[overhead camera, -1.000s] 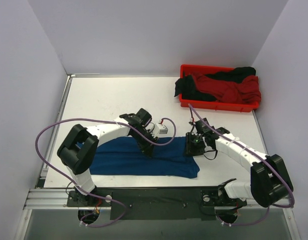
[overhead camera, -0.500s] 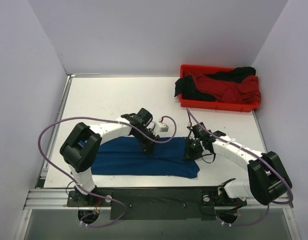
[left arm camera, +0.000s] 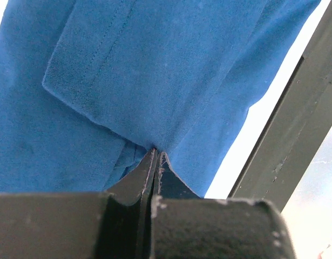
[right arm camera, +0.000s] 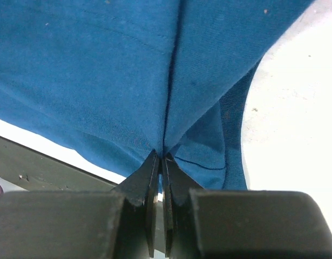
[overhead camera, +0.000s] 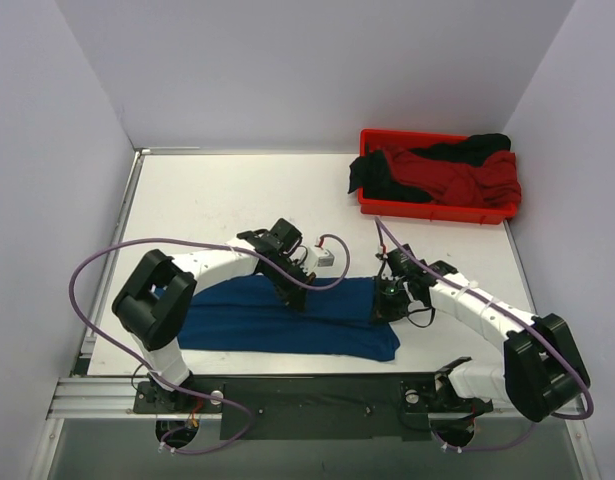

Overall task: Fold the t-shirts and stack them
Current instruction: Fold the other side of the tshirt into a rectangle

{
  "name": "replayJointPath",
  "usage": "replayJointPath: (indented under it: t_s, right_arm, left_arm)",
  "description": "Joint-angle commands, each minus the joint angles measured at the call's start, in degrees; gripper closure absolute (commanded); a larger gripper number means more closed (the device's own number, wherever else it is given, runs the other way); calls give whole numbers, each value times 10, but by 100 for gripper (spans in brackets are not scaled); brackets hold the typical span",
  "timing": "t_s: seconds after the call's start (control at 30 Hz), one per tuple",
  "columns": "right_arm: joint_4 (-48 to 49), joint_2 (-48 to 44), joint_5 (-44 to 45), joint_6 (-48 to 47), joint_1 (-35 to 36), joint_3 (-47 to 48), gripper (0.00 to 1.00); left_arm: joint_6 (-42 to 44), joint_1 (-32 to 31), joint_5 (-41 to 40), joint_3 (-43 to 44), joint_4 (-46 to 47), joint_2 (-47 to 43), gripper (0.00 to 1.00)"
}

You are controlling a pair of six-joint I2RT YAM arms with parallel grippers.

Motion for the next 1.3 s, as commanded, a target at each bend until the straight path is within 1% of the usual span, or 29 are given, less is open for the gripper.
replayJointPath:
  t_s: [0.0, 0.03, 0.07, 0.1, 0.13, 0.17, 0.2, 0.23, 0.27, 0.37, 0.43, 0.47, 0.5, 0.53, 0.57, 0.63, 0.67, 0.7, 0.8, 0.87, 0.93, 0.97, 1.03, 1.1, 1.17, 1.2, 1.23, 1.27]
  right_arm:
    - [-13, 27, -2, -7, -14, -11, 99]
    - [-9, 31, 0, -7, -16, -15, 91]
    - [-8, 32, 6, -7, -20, -14, 81]
    - [-9, 30, 11, -7, -22, -11, 76]
    - [-17, 22, 18, -9, -24, -6, 71]
    - [-20, 16, 23, -10, -25, 3, 69]
    - [-34, 3, 38, -15, -26, 10, 65]
    - [-42, -4, 47, -17, -26, 26, 64]
    - [-59, -19, 67, -21, -26, 34, 63]
    - [-75, -48, 96, -28, -24, 78, 62]
    - [-53, -60, 107, -17, -19, 94, 70]
    - [-38, -61, 103, -14, -17, 96, 81]
    - [-11, -55, 89, -7, -13, 96, 86]
    - [7, -50, 76, -3, -13, 94, 96]
    - [37, -35, 54, 7, -12, 92, 100]
    - [79, -6, 23, 14, -13, 84, 100]
    - [87, 5, 22, 16, -14, 79, 100]
    - [98, 29, 20, 19, -21, 77, 100]
    - [123, 78, 21, 19, -47, 59, 100]
    - [131, 116, 44, 11, -66, 56, 100]
    - [147, 156, 40, 8, -79, 59, 100]
    - [160, 180, 39, 7, -80, 60, 100]
    - [156, 212, 41, -1, -83, 83, 100]
    - [147, 228, 47, -10, -83, 102, 100]
    - [139, 231, 58, -21, -85, 122, 100]
    - [133, 232, 62, -31, -89, 131, 100]
    - [116, 240, 64, -40, -94, 159, 100]
    - [97, 244, 66, -60, -100, 176, 100]
  left_arm:
    - [14, -1, -4, -6, -4, 6, 100]
    - [16, -1, -6, 1, -7, 12, 100]
    - [18, -2, -8, 9, -14, 14, 91]
    - [21, -1, -9, 14, -18, 11, 83]
    - [28, -1, -8, 19, -23, 5, 68]
    - [36, 0, -12, 21, -25, -10, 57]
    - [40, 0, -15, 24, -29, -19, 53]
    - [52, 0, -26, 26, -33, -39, 40]
    - [61, -1, -38, 34, -45, -51, 36]
    - [95, 9, -51, 52, -80, -88, 35]
    - [95, 21, -42, 64, -90, -96, 35]
    - [93, 23, -33, 67, -84, -98, 38]
    - [83, 20, -29, 67, -68, -95, 48]
    - [75, 16, -19, 64, -54, -90, 54]
    - [63, 7, -14, 63, -37, -85, 68]
    - [47, -11, -10, 69, -16, -61, 77]
    - [43, -18, -16, 70, -8, -42, 78]
    - [25, -23, -21, 68, 20, -34, 78]
    - [2, -21, -38, 74, 58, 19, 78]
    - [6, -21, -47, 82, 61, 50, 78]
    - [15, -20, -68, 77, 71, 68, 78]
    - [18, -21, -77, 70, 78, 72, 77]
    - [31, -19, -99, 63, 79, 75, 76]
    - [44, -18, -98, 67, 59, 65, 73]
    - [66, -14, -72, 70, 23, 39, 63]
    - [87, -13, -60, 72, 11, 10, 52]
    - [99, -9, -40, 73, -16, -4, 48]
    - [116, -2, -38, 73, -36, -36, 41]
